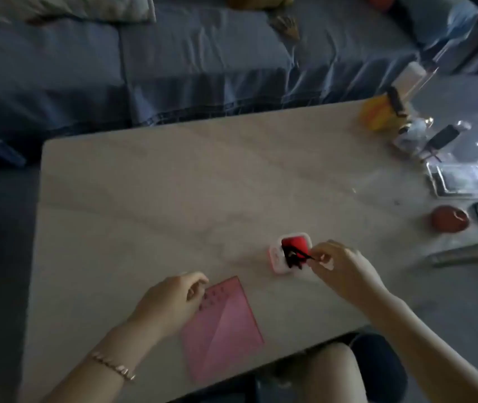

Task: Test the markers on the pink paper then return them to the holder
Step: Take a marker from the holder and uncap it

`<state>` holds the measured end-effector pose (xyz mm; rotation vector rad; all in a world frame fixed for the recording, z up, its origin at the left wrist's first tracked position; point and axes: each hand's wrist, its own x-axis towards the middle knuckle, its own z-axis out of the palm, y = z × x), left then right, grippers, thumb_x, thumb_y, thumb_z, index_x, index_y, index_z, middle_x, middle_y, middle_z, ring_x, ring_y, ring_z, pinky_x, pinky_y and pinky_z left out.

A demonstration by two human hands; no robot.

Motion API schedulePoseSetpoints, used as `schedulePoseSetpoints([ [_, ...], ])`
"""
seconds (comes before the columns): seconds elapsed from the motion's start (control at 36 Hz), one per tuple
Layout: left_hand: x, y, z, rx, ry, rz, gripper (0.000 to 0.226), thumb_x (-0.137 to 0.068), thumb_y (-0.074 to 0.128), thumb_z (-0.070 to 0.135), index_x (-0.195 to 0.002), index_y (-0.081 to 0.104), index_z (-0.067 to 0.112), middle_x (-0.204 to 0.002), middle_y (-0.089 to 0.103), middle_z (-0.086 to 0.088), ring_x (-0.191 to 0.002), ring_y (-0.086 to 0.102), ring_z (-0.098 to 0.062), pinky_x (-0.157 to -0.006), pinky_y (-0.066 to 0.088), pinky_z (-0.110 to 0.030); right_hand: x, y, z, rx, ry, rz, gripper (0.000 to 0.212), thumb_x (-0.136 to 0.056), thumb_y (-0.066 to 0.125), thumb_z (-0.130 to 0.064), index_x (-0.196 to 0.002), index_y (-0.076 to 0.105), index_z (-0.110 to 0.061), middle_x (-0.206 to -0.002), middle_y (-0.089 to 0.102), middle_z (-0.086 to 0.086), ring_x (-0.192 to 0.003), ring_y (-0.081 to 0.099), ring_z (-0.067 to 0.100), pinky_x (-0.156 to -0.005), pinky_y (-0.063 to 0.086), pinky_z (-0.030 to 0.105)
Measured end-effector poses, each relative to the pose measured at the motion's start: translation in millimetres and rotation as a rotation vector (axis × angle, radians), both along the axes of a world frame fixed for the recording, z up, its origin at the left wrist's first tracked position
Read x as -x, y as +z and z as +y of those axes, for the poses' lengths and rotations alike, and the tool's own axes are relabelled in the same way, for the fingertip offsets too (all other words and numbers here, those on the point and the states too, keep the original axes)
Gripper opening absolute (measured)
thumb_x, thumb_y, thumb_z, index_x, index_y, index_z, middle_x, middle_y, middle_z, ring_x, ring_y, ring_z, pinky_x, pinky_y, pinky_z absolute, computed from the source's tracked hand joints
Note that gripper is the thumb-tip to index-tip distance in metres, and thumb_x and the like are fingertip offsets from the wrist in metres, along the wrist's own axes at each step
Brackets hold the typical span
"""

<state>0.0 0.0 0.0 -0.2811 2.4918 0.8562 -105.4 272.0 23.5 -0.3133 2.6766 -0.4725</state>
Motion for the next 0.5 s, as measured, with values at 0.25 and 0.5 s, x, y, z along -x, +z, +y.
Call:
schedulePoseSetpoints([
  [0.25, 16.7, -115.6, 17.2, -0.157, 0.133, 0.185, 0.016, -0.090, 0.055, 0.021, -0.101, 0.064, 0.027, -0.086, 0.063, 0.014, -0.078, 0.060, -0.003, -0.070, 0.045, -0.019, 1.9, -127.0, 10.1, -0.020, 0.045, 0.391, 0.024, -0.075, 0.068, -0.023, -0.096, 0.066, -0.012, -0.090, 0.066, 0.005, -0.083, 0.059, 0.029, -0.076, 0.040, 0.033],
  [0.5, 30.1, -162.1, 28.6, -0.257, 0.106, 0.392, 0.018, -0.089, 0.053, 0.024, -0.098, 0.061, 0.037, -0.089, 0.063, 0.018, -0.088, 0.052, 0.008, -0.068, 0.041, -0.006, 3.6, -144.0, 6.8, -0.110, 0.133, 0.589, 0.036, -0.055, 0.076, -0.009, -0.089, 0.068, -0.019, -0.081, 0.067, 0.001, -0.074, 0.060, 0.031, -0.070, 0.041, 0.037],
])
